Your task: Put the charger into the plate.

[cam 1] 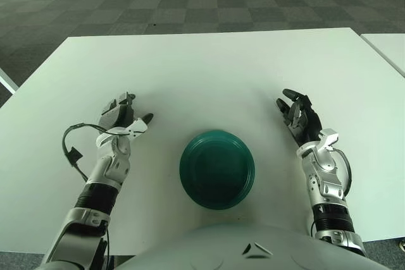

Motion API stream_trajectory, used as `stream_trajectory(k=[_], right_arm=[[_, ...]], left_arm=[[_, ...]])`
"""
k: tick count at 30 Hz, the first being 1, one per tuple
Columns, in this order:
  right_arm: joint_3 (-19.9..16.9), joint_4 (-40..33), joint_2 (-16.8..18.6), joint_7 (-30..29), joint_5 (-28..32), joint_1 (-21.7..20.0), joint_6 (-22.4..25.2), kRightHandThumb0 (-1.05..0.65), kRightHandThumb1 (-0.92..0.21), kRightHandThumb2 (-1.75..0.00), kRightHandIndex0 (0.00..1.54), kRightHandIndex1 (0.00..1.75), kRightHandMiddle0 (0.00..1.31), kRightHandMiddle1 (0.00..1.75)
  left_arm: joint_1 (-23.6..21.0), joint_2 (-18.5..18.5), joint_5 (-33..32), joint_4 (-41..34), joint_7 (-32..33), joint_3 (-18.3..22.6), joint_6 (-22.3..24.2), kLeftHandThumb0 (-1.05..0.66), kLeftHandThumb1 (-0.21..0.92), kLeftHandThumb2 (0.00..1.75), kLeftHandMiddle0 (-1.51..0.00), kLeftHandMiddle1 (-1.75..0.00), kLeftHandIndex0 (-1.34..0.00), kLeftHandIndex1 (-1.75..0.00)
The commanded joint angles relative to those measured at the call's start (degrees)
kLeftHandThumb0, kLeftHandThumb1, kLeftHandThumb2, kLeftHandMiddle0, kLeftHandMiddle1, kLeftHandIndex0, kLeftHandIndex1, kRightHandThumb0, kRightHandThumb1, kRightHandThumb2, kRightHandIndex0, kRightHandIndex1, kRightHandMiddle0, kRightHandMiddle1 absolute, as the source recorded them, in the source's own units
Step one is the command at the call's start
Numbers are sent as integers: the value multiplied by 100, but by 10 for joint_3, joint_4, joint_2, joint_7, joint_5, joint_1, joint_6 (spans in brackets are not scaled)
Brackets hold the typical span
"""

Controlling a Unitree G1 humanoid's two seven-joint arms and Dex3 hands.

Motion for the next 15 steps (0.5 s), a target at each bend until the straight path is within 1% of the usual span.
stream_trajectory(k=[1, 10, 15], right_arm=[[-3, 36, 2, -4, 1, 23, 42, -69, -92, -82, 33, 11, 0, 102], [-6, 41, 0, -2, 2, 18, 44, -69, -92, -82, 33, 11, 0, 102], [-8, 45, -2, 0, 3, 14, 44, -69, -92, -82, 33, 11, 0, 102]], left_arm=[[6, -6, -17, 43, 1, -7, -4, -105, 92, 59, -25, -13, 0, -92], [1, -8, -35, 107, 30, -3, -30, -105, 92, 59, -24, -13, 0, -98], [-13, -5, -49, 172, 44, 1, -54, -105, 92, 61, -23, -13, 0, -97]])
